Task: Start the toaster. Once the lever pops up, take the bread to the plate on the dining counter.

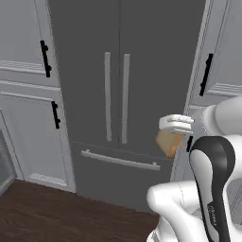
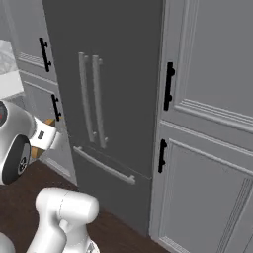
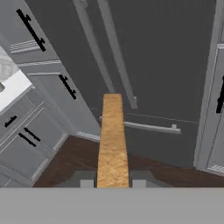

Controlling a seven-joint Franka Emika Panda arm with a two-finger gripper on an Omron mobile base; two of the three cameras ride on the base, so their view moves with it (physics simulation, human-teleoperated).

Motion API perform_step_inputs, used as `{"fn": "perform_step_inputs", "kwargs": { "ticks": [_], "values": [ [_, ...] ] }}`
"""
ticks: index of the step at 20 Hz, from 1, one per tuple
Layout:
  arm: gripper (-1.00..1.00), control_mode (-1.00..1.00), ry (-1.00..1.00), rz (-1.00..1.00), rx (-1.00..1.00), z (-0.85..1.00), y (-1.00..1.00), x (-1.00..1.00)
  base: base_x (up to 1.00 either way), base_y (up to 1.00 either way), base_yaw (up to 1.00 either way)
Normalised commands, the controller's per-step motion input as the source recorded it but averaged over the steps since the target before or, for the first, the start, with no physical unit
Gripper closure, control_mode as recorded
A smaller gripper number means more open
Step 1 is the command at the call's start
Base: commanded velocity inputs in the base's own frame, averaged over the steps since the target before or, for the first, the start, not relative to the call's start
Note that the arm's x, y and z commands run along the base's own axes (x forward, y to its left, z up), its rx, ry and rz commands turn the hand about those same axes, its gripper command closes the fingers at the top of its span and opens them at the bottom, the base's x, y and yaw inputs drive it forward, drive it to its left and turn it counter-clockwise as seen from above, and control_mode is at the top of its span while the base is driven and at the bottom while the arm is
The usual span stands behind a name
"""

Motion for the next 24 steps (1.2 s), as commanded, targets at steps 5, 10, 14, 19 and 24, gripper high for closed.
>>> {"fn": "perform_step_inputs", "kwargs": {
  "ticks": [5,10,14,19,24],
  "values": [
    [1.00,1.00,0.00,0.00,0.00,0.00,0.00,0.00,-0.04,0.00,1.00],
    [1.00,1.00,0.00,0.00,0.00,0.00,0.00,0.00,0.00,0.00,1.00],
    [1.00,1.00,0.00,0.00,0.00,0.00,0.00,0.00,0.00,0.00,1.00],
    [1.00,1.00,0.00,0.00,0.00,0.00,0.00,0.00,0.09,0.00,0.99],
    [1.00,1.00,0.00,0.00,0.00,0.00,0.00,0.00,0.88,0.02,0.71]
  ]
}}
